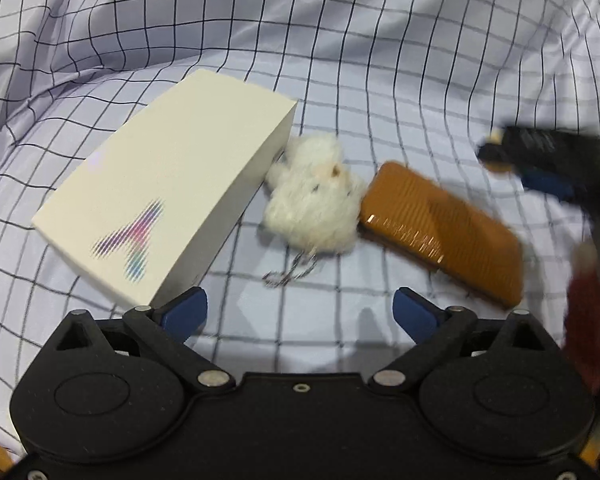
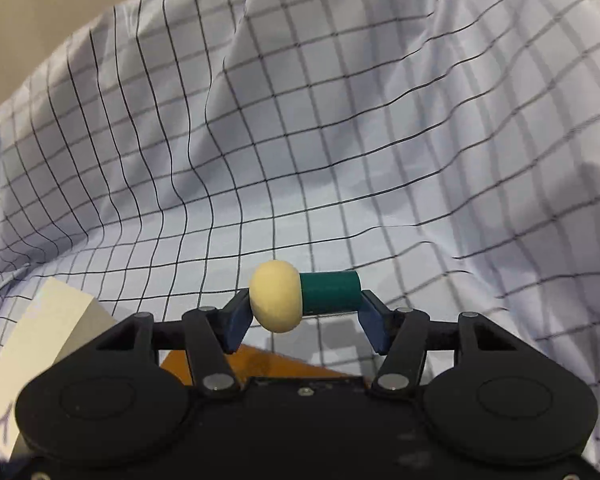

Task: Organize soft objects
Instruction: 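Grasp the white plush bear with the left tool while the right tool lifts the sponge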

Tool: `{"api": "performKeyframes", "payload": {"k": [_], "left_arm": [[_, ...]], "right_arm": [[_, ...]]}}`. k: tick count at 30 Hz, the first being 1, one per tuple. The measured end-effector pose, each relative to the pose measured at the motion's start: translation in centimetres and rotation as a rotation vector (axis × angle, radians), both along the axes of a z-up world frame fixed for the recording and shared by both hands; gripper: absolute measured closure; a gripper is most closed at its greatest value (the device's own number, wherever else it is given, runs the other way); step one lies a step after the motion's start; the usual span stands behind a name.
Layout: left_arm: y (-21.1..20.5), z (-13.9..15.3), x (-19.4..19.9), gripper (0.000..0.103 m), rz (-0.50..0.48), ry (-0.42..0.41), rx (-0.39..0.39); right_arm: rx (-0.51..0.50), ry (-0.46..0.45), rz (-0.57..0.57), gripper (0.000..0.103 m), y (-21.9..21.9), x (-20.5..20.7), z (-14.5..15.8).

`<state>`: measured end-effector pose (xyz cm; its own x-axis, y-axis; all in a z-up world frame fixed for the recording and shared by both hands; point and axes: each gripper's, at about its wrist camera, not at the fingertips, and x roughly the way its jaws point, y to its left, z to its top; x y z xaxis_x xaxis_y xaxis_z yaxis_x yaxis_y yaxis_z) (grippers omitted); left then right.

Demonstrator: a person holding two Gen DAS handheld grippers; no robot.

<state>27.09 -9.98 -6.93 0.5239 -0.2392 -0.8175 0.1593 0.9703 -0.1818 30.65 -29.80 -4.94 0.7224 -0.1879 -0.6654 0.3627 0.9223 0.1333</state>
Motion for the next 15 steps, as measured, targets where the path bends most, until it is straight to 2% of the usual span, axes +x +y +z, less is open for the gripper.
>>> {"api": "performKeyframes", "payload": {"k": [4, 8, 12, 15], "left_arm": [[-0.6, 1.0, 1.1, 0.011, 0.049, 0.002, -0.037], [-0.8, 1.3, 1.9, 0.014, 0.153, 0.014, -0.077], [-0.9, 0.7, 2.9, 0.014, 0.262, 0.042, -0.149], [-1.0, 0.7, 3.5, 0.014, 0.337, 0.029, -0.153]], "right_arm": [[-0.01, -0.027, -0.004, 0.046, 0.3, -2.6, 0.4], [0.011, -0.038, -0.008, 0.046, 0.2, -3.7, 0.1], [0.026, -0.045, -0.012, 0.046, 0.4, -4.6, -0.4], [0.022, -0.054, -0.002, 0.046, 0.8, -5.5, -0.3]]}}
